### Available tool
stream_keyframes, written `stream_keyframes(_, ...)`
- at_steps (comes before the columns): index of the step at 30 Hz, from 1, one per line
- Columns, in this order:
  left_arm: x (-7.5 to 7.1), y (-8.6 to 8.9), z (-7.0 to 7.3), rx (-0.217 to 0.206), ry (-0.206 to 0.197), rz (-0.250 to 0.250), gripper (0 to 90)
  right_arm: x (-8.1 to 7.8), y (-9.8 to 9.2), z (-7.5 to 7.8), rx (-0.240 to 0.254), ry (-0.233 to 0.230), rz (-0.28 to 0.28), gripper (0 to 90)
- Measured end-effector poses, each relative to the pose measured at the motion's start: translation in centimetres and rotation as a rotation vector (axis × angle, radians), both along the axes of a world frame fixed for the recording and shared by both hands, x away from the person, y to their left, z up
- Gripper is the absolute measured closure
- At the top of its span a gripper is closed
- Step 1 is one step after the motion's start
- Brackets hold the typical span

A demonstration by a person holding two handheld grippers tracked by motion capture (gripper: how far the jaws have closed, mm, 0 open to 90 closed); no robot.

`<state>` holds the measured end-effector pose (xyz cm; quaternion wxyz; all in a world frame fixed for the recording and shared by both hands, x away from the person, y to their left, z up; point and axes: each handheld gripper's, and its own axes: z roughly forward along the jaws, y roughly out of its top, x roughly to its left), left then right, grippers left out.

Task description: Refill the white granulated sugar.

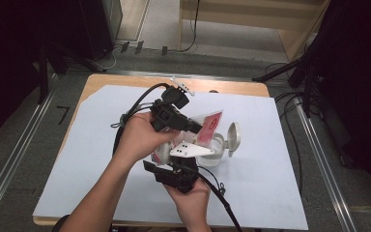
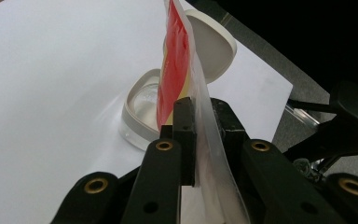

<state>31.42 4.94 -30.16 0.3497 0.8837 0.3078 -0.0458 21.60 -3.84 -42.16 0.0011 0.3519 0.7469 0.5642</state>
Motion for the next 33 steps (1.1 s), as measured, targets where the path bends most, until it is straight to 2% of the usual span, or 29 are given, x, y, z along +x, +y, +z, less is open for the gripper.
stream_keyframes(33,-0.21,-0.19,0.04,0.001,-0.010,0.001,83.4,-0.07,0.00,0.00,0.005,0.000,0.001,63.6)
